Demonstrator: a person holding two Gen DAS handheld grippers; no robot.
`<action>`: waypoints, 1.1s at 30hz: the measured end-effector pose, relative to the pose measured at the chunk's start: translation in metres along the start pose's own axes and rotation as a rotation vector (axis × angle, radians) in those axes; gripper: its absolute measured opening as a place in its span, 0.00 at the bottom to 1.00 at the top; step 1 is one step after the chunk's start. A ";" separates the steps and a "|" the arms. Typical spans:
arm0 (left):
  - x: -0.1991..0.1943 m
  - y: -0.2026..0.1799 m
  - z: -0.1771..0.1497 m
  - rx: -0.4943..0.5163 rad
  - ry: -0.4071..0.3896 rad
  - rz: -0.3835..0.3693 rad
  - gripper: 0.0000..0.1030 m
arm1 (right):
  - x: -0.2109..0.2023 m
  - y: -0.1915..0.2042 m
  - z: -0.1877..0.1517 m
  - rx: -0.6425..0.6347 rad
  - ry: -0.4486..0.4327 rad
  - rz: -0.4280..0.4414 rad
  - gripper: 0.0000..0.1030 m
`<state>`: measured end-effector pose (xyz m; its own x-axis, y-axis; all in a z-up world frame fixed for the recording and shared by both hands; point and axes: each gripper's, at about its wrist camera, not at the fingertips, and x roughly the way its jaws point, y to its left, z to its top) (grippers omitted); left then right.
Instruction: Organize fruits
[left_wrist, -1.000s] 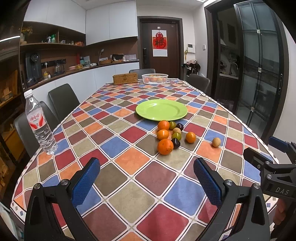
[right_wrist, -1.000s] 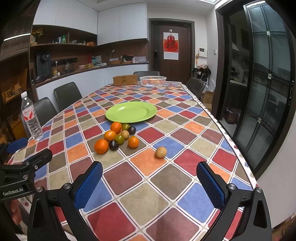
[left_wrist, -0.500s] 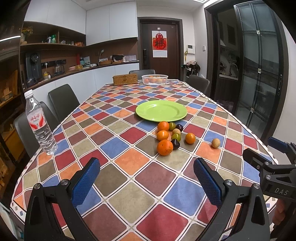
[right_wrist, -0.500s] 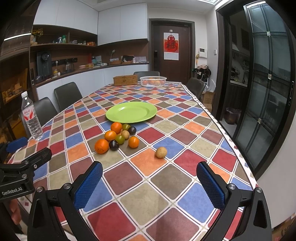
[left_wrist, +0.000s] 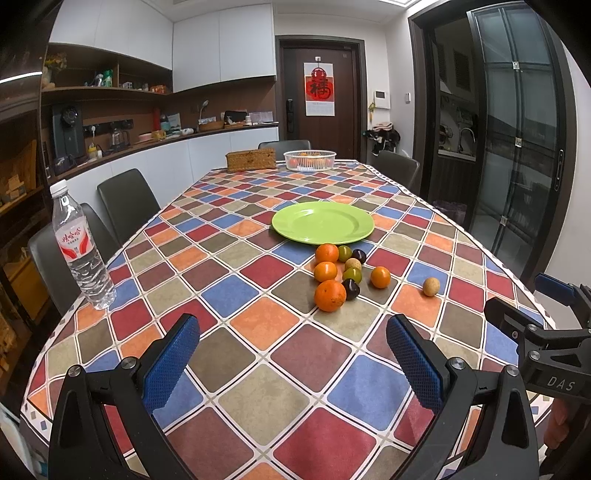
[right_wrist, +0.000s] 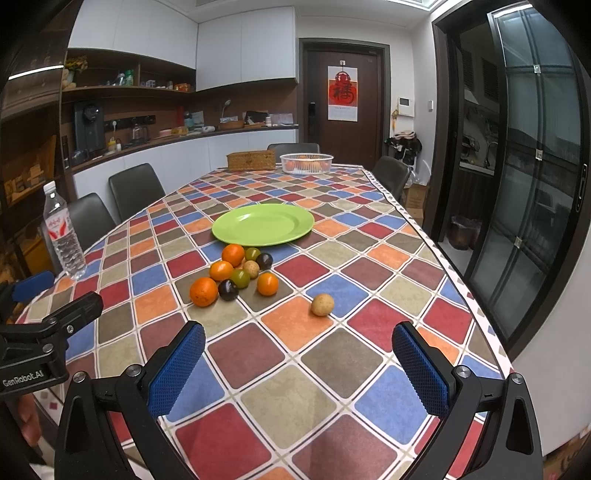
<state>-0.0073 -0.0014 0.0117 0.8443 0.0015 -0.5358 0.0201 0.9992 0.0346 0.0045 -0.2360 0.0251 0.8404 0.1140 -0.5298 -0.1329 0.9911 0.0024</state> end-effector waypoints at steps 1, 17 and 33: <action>0.000 -0.001 0.001 0.000 0.000 0.000 1.00 | 0.001 -0.001 0.000 0.000 0.000 0.001 0.99; 0.000 0.000 0.000 -0.002 -0.001 -0.013 1.00 | 0.003 -0.002 -0.001 -0.002 0.000 -0.002 0.99; 0.027 -0.006 -0.002 0.049 0.034 -0.049 0.99 | 0.016 0.000 -0.009 -0.015 0.047 -0.004 0.99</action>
<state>0.0138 -0.0073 -0.0046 0.8229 -0.0447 -0.5664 0.0874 0.9950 0.0485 0.0135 -0.2346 0.0088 0.8154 0.1066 -0.5691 -0.1381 0.9903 -0.0124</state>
